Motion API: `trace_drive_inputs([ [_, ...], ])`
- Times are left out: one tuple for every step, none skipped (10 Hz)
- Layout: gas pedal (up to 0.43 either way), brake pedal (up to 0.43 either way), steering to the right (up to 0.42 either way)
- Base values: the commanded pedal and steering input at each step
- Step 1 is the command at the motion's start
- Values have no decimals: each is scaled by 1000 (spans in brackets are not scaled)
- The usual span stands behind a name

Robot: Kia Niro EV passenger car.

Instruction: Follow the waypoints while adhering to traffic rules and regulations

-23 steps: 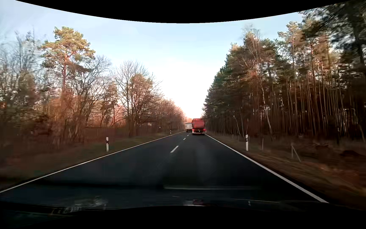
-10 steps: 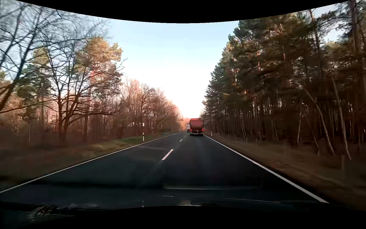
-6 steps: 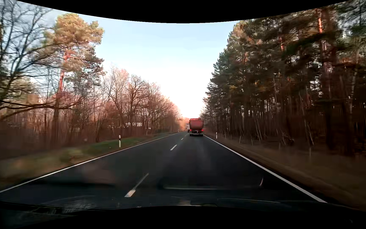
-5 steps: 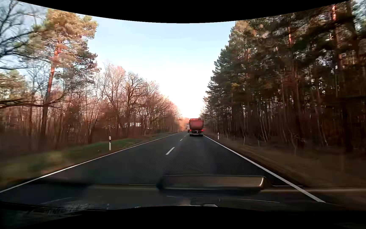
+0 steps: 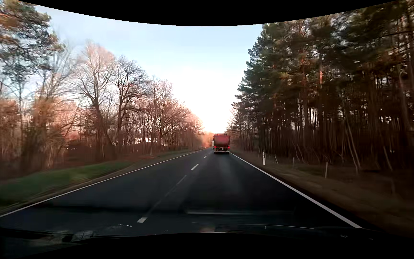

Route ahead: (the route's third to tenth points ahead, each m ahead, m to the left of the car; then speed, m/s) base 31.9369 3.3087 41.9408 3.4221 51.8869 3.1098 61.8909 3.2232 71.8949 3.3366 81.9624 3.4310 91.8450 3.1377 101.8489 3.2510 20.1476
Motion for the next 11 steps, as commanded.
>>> trace_drive_inputs([
  [130, 0, -2],
  [130, 0, -2],
  [130, 0, -2],
  [130, 0, -3],
  [130, 0, -3],
  [130, 0, -3],
  [130, 0, -3],
  [130, 0, -3],
  [130, 0, -3],
  [130, 0, -3],
  [130, 0, -3],
])
